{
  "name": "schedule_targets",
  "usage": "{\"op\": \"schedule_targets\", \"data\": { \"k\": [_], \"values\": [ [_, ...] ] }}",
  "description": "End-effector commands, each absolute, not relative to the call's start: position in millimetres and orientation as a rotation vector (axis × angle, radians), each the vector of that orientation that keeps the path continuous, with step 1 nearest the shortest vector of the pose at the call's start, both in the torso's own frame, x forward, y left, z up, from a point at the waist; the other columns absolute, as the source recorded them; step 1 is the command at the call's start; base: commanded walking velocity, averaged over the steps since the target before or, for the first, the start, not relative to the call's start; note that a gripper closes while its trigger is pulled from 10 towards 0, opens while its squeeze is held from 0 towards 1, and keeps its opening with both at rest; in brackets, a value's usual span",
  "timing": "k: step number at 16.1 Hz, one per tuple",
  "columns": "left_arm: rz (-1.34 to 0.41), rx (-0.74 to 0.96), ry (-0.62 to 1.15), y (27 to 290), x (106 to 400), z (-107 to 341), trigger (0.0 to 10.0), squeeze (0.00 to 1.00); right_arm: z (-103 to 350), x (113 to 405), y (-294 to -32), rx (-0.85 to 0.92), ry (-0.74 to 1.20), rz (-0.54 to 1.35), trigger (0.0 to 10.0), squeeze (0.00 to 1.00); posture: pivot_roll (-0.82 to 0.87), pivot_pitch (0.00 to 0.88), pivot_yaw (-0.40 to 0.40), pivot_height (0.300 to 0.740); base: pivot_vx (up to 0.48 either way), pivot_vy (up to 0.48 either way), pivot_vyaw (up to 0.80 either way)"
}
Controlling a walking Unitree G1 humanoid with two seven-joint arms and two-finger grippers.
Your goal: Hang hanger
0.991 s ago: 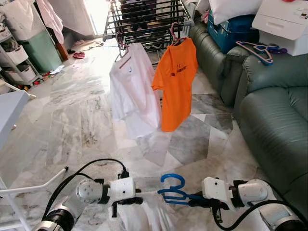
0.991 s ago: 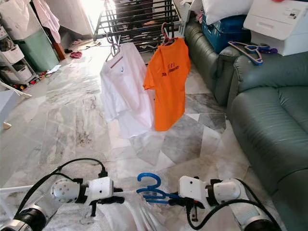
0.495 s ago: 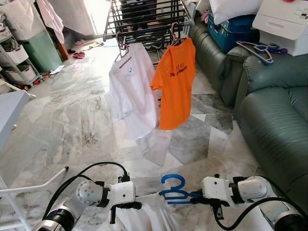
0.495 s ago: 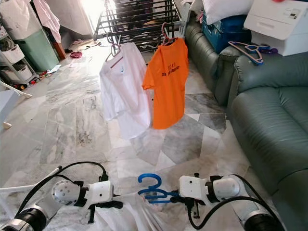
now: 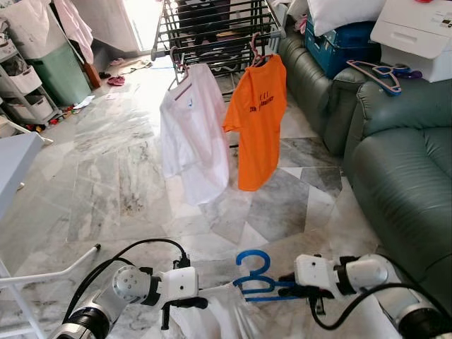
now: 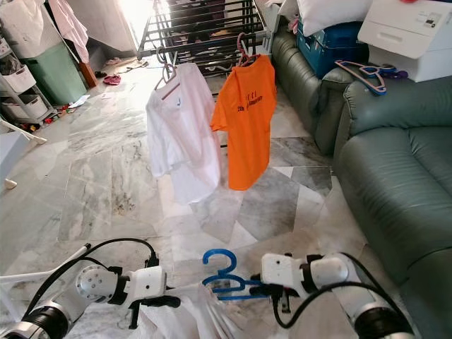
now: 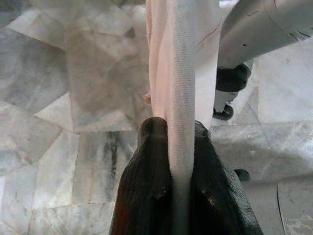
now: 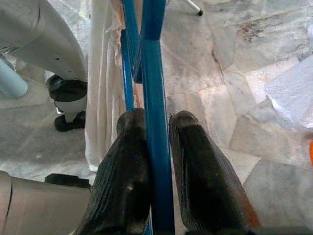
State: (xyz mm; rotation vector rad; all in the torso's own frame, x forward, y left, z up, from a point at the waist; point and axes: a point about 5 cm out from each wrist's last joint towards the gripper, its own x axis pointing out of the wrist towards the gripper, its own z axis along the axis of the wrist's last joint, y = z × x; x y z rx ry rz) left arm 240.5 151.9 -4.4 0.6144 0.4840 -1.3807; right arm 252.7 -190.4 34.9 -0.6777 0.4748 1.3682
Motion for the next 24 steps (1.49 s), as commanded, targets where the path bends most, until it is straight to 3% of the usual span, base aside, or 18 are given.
{"op": "schedule_targets", "data": {
  "k": [1,6,10,13,16,18,21,22,23,24],
  "values": [
    [-1.348,0.615,0.485,157,242,-4,0.0,0.00,47,262,-190,-0.668,0.429,1.355,10.0,1.00,-0.19,0.000,0.128,0.740,0.000,0.000,0.00],
    [-1.253,0.605,0.509,167,243,-7,0.0,0.00,82,286,-215,-0.667,0.393,1.245,10.0,1.00,-0.19,0.000,0.129,0.740,0.000,0.000,0.00],
    [-1.224,0.608,0.516,173,246,-5,0.0,0.00,89,287,-222,-0.649,0.405,1.226,10.0,1.00,-0.20,0.000,0.135,0.740,0.000,0.000,0.00],
    [-1.073,0.586,0.504,187,261,4,0.0,0.00,100,291,-230,-0.594,0.396,1.151,10.0,1.00,-0.20,0.000,0.138,0.740,0.000,0.000,0.00],
    [-0.927,0.536,0.461,196,274,14,0.0,0.00,98,285,-221,-0.448,0.362,1.087,10.0,1.00,-0.20,0.000,0.136,0.740,0.000,0.000,0.00],
    [-0.837,0.443,0.396,195,285,24,0.0,0.00,67,266,-197,-0.249,0.378,0.998,10.0,1.00,-0.19,0.000,0.134,0.740,0.000,0.000,0.00],
    [-0.820,0.394,0.340,190,288,31,0.0,0.00,41,263,-189,-0.194,0.431,0.826,10.0,1.00,-0.19,0.000,0.132,0.740,0.000,0.000,0.00],
    [-0.839,0.384,0.314,187,288,33,0.0,0.00,29,265,-191,-0.141,0.474,0.704,10.0,0.56,-0.18,0.000,0.125,0.740,0.000,0.000,0.00],
    [-0.896,0.393,0.259,179,286,40,0.0,0.00,15,262,-188,-0.046,0.507,0.598,10.0,0.00,-0.17,0.000,0.113,0.740,0.000,0.000,0.00],
    [-0.931,0.381,0.233,176,285,46,0.0,0.00,8,263,-185,0.020,0.526,0.530,10.0,0.00,-0.16,0.000,0.112,0.740,0.000,0.000,0.00]
  ]
}}
